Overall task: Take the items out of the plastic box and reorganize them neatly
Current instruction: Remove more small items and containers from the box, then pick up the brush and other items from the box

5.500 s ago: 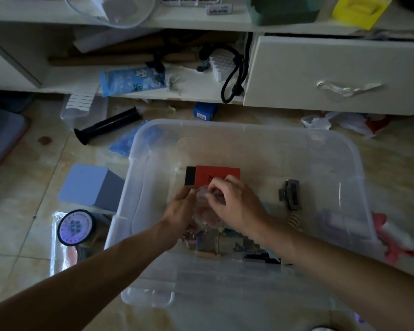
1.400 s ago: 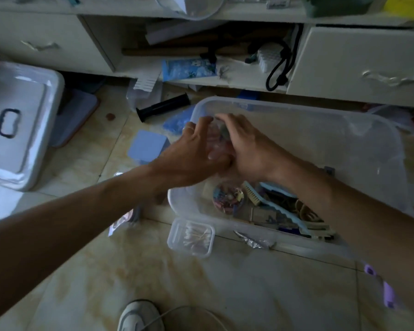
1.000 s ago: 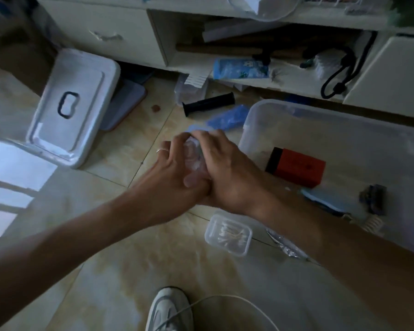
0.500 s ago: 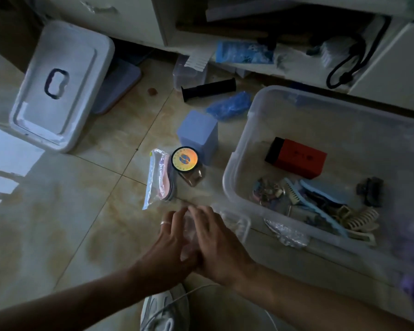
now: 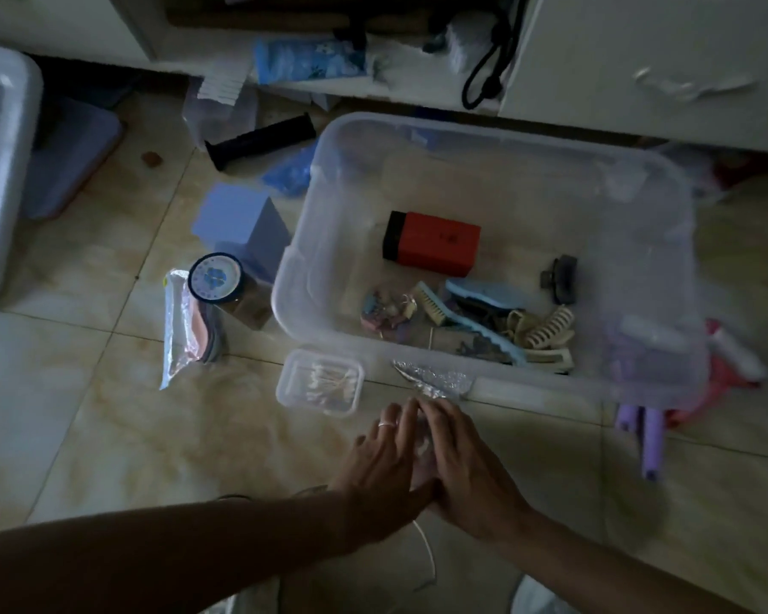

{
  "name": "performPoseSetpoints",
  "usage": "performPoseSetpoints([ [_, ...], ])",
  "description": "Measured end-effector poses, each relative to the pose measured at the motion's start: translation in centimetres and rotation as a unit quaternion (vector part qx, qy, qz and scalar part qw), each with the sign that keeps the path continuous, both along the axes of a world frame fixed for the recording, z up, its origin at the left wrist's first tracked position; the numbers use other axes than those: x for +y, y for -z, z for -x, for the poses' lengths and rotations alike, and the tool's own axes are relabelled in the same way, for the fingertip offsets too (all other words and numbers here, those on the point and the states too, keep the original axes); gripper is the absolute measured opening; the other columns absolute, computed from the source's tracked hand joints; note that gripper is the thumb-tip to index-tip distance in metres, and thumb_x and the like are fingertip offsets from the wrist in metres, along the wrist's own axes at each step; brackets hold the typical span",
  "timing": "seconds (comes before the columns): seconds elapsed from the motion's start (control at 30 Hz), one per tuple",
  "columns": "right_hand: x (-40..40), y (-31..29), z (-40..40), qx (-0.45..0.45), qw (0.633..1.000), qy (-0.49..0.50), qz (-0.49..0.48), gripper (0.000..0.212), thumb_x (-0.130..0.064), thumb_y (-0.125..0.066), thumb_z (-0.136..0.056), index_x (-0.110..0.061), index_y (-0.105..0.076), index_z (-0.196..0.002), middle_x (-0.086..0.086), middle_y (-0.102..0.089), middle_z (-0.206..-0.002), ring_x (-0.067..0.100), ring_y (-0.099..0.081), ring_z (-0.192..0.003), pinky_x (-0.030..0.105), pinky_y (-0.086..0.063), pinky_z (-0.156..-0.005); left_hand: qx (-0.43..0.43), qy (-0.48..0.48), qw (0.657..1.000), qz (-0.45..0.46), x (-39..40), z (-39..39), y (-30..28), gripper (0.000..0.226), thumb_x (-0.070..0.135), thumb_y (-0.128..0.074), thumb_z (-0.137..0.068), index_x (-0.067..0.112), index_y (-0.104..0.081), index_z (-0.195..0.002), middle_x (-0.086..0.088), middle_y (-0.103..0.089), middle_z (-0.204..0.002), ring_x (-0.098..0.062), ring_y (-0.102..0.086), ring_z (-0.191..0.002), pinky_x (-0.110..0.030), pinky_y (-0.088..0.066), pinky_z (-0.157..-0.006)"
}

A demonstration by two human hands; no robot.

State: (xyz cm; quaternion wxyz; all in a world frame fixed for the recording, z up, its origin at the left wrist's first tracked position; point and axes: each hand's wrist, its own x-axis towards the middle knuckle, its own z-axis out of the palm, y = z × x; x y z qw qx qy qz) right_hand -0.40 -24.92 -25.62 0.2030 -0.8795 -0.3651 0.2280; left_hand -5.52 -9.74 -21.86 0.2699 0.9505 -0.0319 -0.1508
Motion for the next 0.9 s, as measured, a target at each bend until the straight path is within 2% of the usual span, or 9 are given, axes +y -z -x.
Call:
performPoseSetpoints([
  [0.03,-0.7,0.6,-0.1,0.0,1.0,0.004,0.008,0.1,-0.045,-0.067,-0.076,-0.009,-0.018,-0.156,0.012,-0.024,-0.158,0.024,-0.035,-0.143,0.025,-0.041,-0.11,0.027,-0.004,1.0,0.005,-0.6,-0.2,0.8,0.095,0.052,-0.059,-0.084,0.033,0.017,-0.138,-0.014,-0.029,-0.146,-0.034,-0.045,-0.125,-0.049,-0.05,-0.092],
  [0.1,-1.8,1.5,-0.2,0.005,1.0,0.017,0.013,0.099,-0.043,-0.07,-0.076,-0.009,-0.02,-0.155,0.013,-0.025,-0.157,0.026,-0.038,-0.141,0.027,-0.046,-0.108,0.043,-0.016,0.999,0.0,-1.6,-0.5,2.3,0.091,0.057,-0.054,-0.085,0.031,0.013,-0.14,-0.01,-0.025,-0.148,-0.03,-0.04,-0.127,-0.048,-0.045,-0.097],
  [0.23,-2.5,2.5,-0.4,0.02,0.999,0.025,0.005,0.09,-0.044,-0.059,-0.08,-0.009,-0.021,-0.154,0.012,-0.025,-0.156,0.027,-0.041,-0.138,0.033,-0.049,-0.102,0.065,-0.016,0.997,-0.043,-2.0,-0.3,4.8,0.101,0.072,-0.044,-0.079,0.017,0.001,-0.15,-0.009,-0.03,-0.143,-0.027,-0.047,-0.119,-0.042,-0.047,-0.094],
  [0.33,-2.2,2.9,-0.5,0.022,0.999,0.024,0.007,0.093,-0.046,-0.062,-0.077,-0.008,-0.023,-0.152,0.013,-0.028,-0.154,0.028,-0.042,-0.137,0.034,-0.05,-0.102,0.049,-0.007,0.998,-0.049,-1.9,-0.4,5.3,0.096,0.072,-0.045,-0.079,0.019,-0.002,-0.147,-0.009,-0.032,-0.14,-0.027,-0.049,-0.115,-0.042,-0.049,-0.091],
  [0.5,-1.8,3.1,-0.9,0.027,0.999,0.031,-0.003,0.095,-0.048,-0.061,-0.073,-0.011,-0.021,-0.152,0.013,-0.027,-0.153,0.029,-0.044,-0.133,0.036,-0.051,-0.099,0.044,-0.02,0.997,-0.062,-1.6,-0.5,5.7,0.101,0.071,-0.047,-0.077,0.012,-0.011,-0.151,-0.008,-0.036,-0.137,-0.026,-0.05,-0.114,-0.042,-0.05,-0.087],
  [0.67,-1.6,3.1,-0.9,0.019,0.999,0.04,-0.01,0.096,-0.046,-0.065,-0.073,-0.013,-0.022,-0.152,0.013,-0.027,-0.153,0.031,-0.047,-0.13,0.038,-0.053,-0.094,0.041,-0.016,0.996,-0.081,-1.3,-0.5,6.1,0.103,0.072,-0.045,-0.078,0.01,-0.01,-0.152,-0.009,-0.037,-0.138,-0.027,-0.05,-0.115,-0.042,-0.05,-0.087],
  [0.9,-1.3,3.2,-0.4,0.013,0.999,0.043,0.007,0.102,-0.041,-0.072,-0.075,-0.016,-0.014,-0.154,0.015,-0.022,-0.156,0.033,-0.045,-0.133,0.042,-0.055,-0.092,0.046,-0.013,0.995,-0.088,-1.3,-0.5,6.0,0.104,0.07,-0.045,-0.077,0.01,-0.007,-0.153,-0.009,-0.035,-0.139,-0.026,-0.05,-0.115,-0.042,-0.05,-0.089],
])
